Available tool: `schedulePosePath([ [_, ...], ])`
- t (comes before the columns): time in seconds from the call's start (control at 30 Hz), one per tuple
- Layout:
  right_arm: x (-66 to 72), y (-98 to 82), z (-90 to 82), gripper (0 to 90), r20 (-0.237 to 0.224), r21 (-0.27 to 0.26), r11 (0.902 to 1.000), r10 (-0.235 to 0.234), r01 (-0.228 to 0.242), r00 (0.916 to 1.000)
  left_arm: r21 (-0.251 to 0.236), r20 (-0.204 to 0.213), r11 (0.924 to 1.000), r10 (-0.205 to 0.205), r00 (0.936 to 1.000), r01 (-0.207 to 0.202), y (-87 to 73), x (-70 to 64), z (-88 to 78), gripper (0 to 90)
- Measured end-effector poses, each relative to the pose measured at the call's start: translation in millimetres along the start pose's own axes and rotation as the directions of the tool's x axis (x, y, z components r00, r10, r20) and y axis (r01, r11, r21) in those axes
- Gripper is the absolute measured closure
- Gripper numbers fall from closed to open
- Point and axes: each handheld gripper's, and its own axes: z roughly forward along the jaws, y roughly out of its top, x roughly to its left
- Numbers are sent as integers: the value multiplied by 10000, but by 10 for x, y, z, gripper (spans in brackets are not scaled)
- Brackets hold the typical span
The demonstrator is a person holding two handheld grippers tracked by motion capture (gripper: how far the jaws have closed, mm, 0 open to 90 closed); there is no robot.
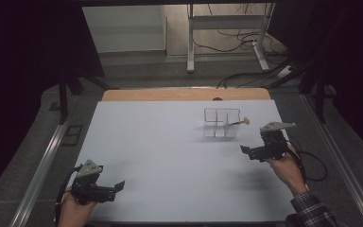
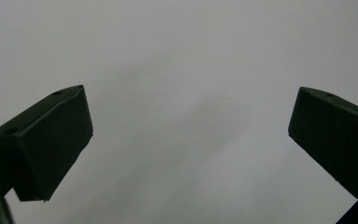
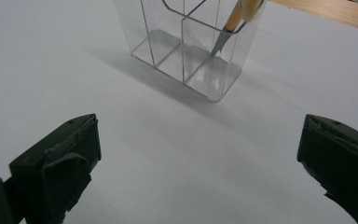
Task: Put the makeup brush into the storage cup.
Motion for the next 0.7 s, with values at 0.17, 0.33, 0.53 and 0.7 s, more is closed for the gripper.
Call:
schedulePosePath([
  [0.17, 5, -20, -43, 0, 29, -46, 10000, -5, 5, 10000, 17, 5, 10000, 12, 10000, -12, 0, 0, 2, 1],
  [0.33, 8, -45, -78, 0, 34, -48, 10000, -51, 51, 10000, 19, 0, 10000, 5, 10000, -5, 0, 1, 1, 1],
  [0.53, 18, -77, -122, 0, 24, -11, 10000, -48, 48, 10000, 21, 5, 10000, 7, 10000, -7, 0, 1, 3, 1],
  [0.7, 31, -104, -154, 0, 35, -3, 9999, -102, 102, 9999, 25, 7, 10000, -4, 10000, 4, 0, 2, 4, 1],
])
